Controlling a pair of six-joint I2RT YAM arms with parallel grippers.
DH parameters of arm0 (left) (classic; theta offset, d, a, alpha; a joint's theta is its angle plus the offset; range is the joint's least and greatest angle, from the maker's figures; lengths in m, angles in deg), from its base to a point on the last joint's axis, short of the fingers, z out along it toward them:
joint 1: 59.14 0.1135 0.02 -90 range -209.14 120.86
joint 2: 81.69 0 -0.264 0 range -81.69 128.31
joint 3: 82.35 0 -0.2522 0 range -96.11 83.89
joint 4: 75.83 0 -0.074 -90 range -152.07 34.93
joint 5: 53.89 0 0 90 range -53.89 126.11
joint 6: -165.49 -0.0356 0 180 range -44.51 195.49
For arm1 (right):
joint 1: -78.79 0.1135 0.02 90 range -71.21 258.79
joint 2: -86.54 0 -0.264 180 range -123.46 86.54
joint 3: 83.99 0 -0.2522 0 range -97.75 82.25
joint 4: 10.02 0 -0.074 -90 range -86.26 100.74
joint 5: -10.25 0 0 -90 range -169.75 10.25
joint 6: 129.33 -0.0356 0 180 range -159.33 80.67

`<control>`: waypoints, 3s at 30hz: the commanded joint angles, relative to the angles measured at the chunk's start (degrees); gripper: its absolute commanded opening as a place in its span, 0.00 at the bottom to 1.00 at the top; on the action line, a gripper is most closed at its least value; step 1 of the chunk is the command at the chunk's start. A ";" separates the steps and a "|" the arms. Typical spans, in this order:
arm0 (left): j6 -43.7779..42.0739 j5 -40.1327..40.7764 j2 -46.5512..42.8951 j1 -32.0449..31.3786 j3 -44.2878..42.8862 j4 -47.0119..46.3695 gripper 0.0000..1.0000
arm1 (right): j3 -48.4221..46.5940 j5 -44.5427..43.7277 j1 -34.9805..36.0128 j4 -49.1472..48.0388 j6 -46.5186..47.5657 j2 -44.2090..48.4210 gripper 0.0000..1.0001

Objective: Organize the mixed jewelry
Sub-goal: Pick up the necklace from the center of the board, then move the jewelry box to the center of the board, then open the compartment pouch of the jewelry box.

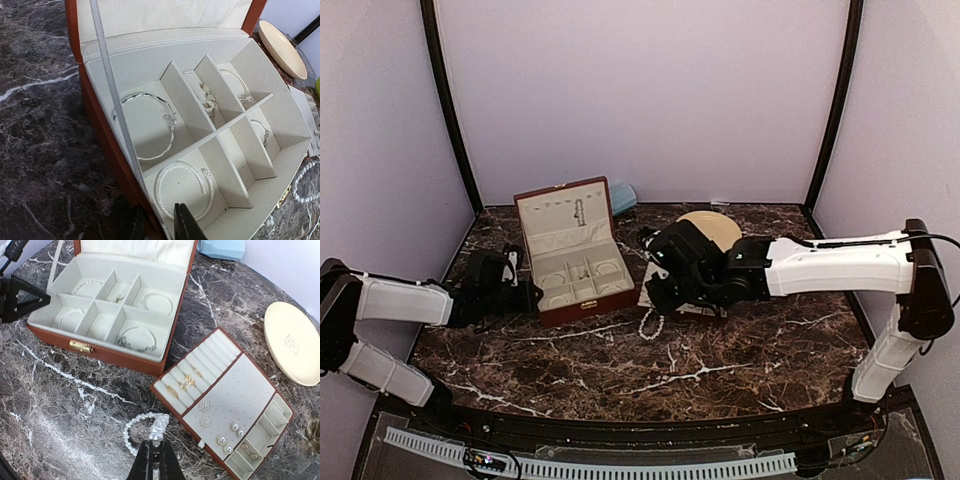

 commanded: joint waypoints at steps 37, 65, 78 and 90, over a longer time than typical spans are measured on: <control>-15.05 6.83 -14.53 -21.63 -6.62 17.68 0.65 | -8.58 -1.32 -2.23 -2.20 12.62 10.31 0.00; -60.79 -11.64 12.89 -14.25 -23.96 -2.98 0.69 | 2.28 9.22 -4.46 -13.30 10.56 16.46 0.00; -61.30 -13.34 18.41 -12.68 -26.18 -3.51 0.68 | 2.79 11.97 -5.24 -15.12 9.51 15.75 0.00; -61.38 -15.13 20.71 -12.60 -26.55 -2.70 0.66 | 2.88 12.89 -5.53 -15.95 8.39 15.65 0.00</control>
